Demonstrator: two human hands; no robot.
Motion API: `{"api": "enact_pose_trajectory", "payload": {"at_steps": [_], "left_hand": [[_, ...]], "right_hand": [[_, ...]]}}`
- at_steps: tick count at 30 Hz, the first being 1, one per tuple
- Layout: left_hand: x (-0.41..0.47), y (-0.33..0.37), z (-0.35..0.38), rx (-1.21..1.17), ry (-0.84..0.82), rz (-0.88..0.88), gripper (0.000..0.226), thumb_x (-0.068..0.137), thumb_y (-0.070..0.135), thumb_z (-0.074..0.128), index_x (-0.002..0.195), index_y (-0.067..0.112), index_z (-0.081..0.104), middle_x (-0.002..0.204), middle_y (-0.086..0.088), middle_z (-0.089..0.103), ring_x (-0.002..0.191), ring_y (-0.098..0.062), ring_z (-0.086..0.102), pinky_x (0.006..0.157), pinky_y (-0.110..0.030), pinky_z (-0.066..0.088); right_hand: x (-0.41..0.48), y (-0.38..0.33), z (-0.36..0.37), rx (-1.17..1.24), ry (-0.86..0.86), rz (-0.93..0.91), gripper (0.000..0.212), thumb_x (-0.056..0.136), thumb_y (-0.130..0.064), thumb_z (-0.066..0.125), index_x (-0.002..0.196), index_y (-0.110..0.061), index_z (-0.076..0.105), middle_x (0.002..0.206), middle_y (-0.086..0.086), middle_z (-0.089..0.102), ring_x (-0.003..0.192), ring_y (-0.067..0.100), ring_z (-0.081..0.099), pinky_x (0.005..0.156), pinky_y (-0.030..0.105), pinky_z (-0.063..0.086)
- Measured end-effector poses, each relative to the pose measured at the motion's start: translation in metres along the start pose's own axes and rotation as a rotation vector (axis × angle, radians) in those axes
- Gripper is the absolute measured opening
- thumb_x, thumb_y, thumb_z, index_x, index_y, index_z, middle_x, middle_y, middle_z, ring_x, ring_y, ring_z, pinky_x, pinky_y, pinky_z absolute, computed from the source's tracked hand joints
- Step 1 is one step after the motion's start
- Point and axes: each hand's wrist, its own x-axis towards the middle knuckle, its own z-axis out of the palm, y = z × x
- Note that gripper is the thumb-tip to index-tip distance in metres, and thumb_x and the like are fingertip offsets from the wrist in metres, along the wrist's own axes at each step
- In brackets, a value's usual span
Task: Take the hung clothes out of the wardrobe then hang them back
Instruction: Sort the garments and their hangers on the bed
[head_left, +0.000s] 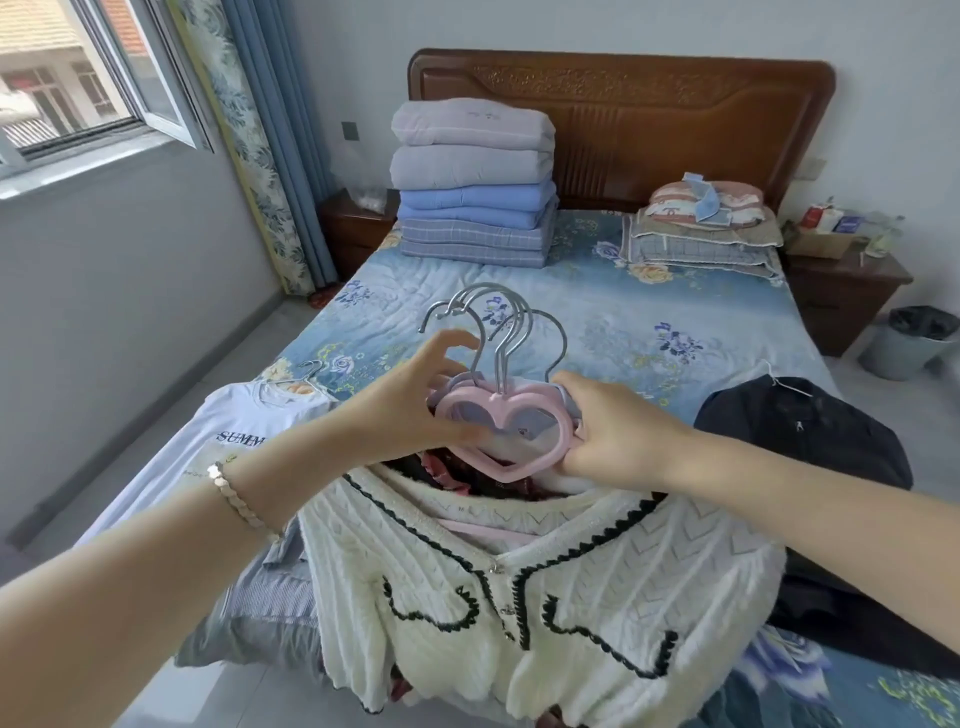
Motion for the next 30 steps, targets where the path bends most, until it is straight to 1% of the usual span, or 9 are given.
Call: {"api": "enact_pose_trajectory", "payload": {"at_steps": [3,5,7,9,13,16,20,25,30], "left_hand": [[-0.005,-0.04,-0.01,0.443,-0.211,-0.209,0.091,0.061,0.048,0.083,0.136,0.036,0.032,0.119,0.013,0.055,0.11,-0.013,0.056,0.094,-0.03,0.044],[-0.009,-0.056,-0.005,0.557,-0.213,-0.241,0.064,0.062,0.05,0.08,0.116,0.027,0.054,0.103,0.007,0.063,0.096,-0.017,0.06,0.083,-0.03,0.049],[-0.012,-0.058,0.001,0.565,-0.274,-0.227,0.032,0.068,0.048,0.075,0.084,0.024,0.063,0.081,0.002,0.065,0.078,-0.019,0.062,0.072,-0.029,0.049],[-0.016,-0.052,-0.003,0.545,-0.424,-0.239,0.03,0.07,0.047,0.074,0.068,0.022,0.057,0.072,0.0,0.059,0.069,-0.018,0.055,0.066,-0.028,0.045],[-0.009,-0.026,-0.022,0.423,-0.694,-0.267,0.044,0.06,0.046,0.076,0.092,0.016,0.068,0.088,0.002,0.065,0.085,-0.017,0.062,0.082,-0.026,0.048],[0.014,-0.011,-0.041,0.22,-0.787,-0.332,0.047,0.052,0.035,0.074,0.091,0.01,0.069,0.081,-0.002,0.068,0.077,-0.019,0.063,0.076,-0.024,0.051],[0.059,-0.005,-0.05,0.197,-0.659,-0.356,0.053,0.038,0.053,0.076,0.069,0.012,0.063,0.064,-0.001,0.061,0.057,-0.016,0.056,0.056,-0.02,0.044],[0.112,-0.051,-0.001,0.392,-0.301,-0.272,0.032,0.073,0.05,0.072,0.076,0.02,0.061,0.062,0.003,0.05,0.065,-0.02,0.051,0.052,-0.026,0.031],[0.161,-0.123,0.063,0.237,0.085,-0.304,0.041,0.081,0.037,0.067,0.118,0.022,0.057,0.113,-0.002,0.062,0.105,-0.024,0.057,0.078,-0.032,0.045]], "right_hand": [[0.003,0.003,0.007,-0.002,0.013,0.022,0.026,0.081,-0.015,0.064,0.084,-0.014,0.037,0.068,-0.002,0.041,0.066,0.02,0.038,0.055,0.031,0.025],[-0.001,0.001,0.009,-0.009,-0.008,0.018,0.029,0.081,-0.019,0.065,0.078,-0.02,0.036,0.067,-0.005,0.041,0.066,0.019,0.039,0.056,0.03,0.026],[-0.008,-0.002,0.008,0.021,-0.048,0.027,0.034,0.078,-0.016,0.068,0.073,-0.023,0.035,0.066,-0.008,0.041,0.061,0.013,0.037,0.056,0.026,0.026],[-0.015,-0.005,0.004,0.113,-0.116,0.057,0.03,0.073,-0.007,0.07,0.077,-0.019,0.043,0.068,-0.007,0.045,0.058,0.009,0.038,0.054,0.023,0.03],[-0.025,-0.007,-0.018,0.341,-0.258,0.136,0.042,0.069,0.011,0.068,0.101,-0.014,0.057,0.061,-0.012,0.052,0.045,-0.002,0.044,0.042,0.013,0.035],[-0.019,-0.007,-0.046,0.419,-0.299,0.145,0.048,0.058,0.006,0.071,0.098,-0.019,0.06,0.058,-0.017,0.06,0.049,-0.008,0.052,0.048,0.007,0.039],[0.013,0.023,-0.069,0.427,-0.228,0.252,0.042,0.05,-0.008,0.069,0.086,-0.029,0.061,0.069,-0.014,0.063,0.064,0.001,0.057,0.061,0.013,0.043],[0.073,0.087,-0.026,0.352,-0.089,0.337,0.047,0.059,0.007,0.075,0.1,-0.009,0.059,0.07,-0.003,0.052,0.055,0.006,0.048,0.045,0.013,0.037],[0.138,0.18,0.039,0.338,0.088,0.342,0.028,0.073,0.0,0.073,0.086,-0.012,0.052,0.079,0.002,0.05,0.075,0.016,0.041,0.054,0.015,0.032]]}}
